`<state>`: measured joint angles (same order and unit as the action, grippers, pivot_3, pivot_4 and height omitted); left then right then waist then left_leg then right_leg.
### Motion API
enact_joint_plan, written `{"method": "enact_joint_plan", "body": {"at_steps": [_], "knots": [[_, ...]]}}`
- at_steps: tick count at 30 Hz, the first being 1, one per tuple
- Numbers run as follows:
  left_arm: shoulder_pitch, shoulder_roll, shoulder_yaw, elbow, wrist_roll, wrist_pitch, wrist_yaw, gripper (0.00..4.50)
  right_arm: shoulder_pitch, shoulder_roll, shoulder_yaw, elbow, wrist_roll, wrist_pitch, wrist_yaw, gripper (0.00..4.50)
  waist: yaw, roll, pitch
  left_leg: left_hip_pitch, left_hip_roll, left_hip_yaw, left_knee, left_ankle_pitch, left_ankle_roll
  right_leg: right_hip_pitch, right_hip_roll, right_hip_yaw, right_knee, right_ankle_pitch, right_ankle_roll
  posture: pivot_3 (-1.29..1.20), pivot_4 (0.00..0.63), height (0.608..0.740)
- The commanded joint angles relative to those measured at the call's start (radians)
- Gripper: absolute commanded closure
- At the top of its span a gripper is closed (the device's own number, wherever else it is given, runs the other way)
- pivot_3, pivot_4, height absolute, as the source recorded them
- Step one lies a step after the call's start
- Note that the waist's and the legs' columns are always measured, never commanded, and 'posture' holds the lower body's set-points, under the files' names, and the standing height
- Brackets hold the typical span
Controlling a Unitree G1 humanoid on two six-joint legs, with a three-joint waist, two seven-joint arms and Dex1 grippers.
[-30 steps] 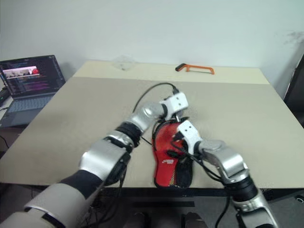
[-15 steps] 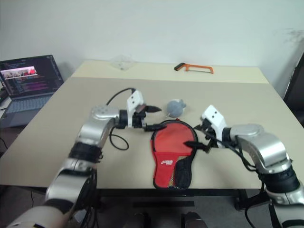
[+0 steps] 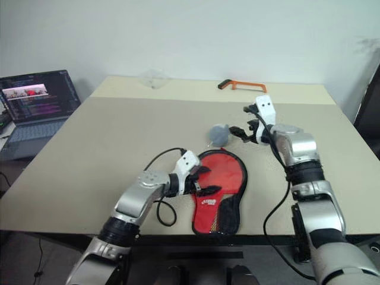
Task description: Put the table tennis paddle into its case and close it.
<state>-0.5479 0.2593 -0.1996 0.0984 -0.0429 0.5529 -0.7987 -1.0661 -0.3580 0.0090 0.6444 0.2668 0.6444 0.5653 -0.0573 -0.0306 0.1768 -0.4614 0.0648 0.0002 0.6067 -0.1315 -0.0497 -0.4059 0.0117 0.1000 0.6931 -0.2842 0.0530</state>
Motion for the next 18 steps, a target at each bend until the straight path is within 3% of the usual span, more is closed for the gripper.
{"method": "enact_joint_plan", "body": {"at_steps": [1,8,18], "knots": [[0.009,-0.043,0.039,-0.007,-0.004,-0.016,0.113,0.04,-0.076,0.044,-0.091,0.125,0.031,-0.104,-0.021,0.0,0.0,0.0,0.0,0.0,0.0,0.0,0.0,0.0,0.0,0.0,0.0,0.0,0.0,0.0,0.0,0.0,0.15,0.74],[0.066,-0.064,-0.015,-0.038,-0.003,-0.01,0.143,0.04,-0.156,0.122,-0.13,0.345,0.011,-0.235,-0.022,0.0,-0.001,0.0,0.0,0.001,0.0,0.0,0.0,0.0,0.0,0.001,0.0,0.0,0.0,0.0,0.0,0.0,0.15,0.74],[0.056,-0.108,-0.048,-0.053,-0.014,0.023,0.18,0.04,-0.206,0.214,-0.126,0.596,-0.079,-0.44,-0.186,0.0,0.0,0.0,0.0,0.001,0.0,0.0,0.001,0.0,0.0,0.001,0.0,0.0,0.0,0.0,0.0,0.0,0.15,0.74]]}}
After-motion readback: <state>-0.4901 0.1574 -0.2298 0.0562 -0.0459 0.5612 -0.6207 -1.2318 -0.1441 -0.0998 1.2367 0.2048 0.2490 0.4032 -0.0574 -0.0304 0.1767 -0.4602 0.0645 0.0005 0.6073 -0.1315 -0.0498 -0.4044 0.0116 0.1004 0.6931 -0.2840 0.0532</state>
